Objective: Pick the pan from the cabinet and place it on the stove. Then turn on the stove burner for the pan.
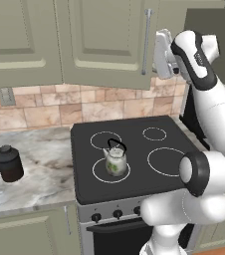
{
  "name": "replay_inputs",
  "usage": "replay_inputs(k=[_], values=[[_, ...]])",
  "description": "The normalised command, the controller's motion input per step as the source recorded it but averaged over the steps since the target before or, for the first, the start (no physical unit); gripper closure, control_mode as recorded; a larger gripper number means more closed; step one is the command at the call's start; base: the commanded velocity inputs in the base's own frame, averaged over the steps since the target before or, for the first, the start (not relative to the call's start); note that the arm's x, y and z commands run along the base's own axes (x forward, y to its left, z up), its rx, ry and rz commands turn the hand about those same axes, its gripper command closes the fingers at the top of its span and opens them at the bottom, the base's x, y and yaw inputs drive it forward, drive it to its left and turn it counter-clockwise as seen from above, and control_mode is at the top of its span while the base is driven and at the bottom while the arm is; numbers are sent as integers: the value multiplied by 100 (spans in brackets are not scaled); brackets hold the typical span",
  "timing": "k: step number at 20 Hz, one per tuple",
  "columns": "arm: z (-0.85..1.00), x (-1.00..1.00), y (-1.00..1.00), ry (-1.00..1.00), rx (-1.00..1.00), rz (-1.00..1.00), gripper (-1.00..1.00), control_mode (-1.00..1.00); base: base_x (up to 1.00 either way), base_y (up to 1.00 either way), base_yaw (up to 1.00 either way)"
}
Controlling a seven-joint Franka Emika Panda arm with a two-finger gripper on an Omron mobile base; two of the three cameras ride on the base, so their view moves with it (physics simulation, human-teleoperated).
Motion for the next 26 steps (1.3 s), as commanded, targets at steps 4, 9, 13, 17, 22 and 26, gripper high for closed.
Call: replay_inputs(k=[4, 9, 13, 17, 22, 26], values=[[0, -9, 36, 0, 0, 5, -100, -100, 0, 0, 0], [0, -60, 37, -7, 0, 10, -100, -100, 0, 0, 0], [0, -64, 44, -7, 0, 10, -100, -100, 0, 0, 0], [0, -50, 57, -1, 0, 10, -100, -100, 0, 0, 0], [0, -47, 67, 0, 0, 9, -100, -100, 0, 0, 0], [0, -49, 70, 0, 0, 9, -100, -100, 0, 0, 0]])
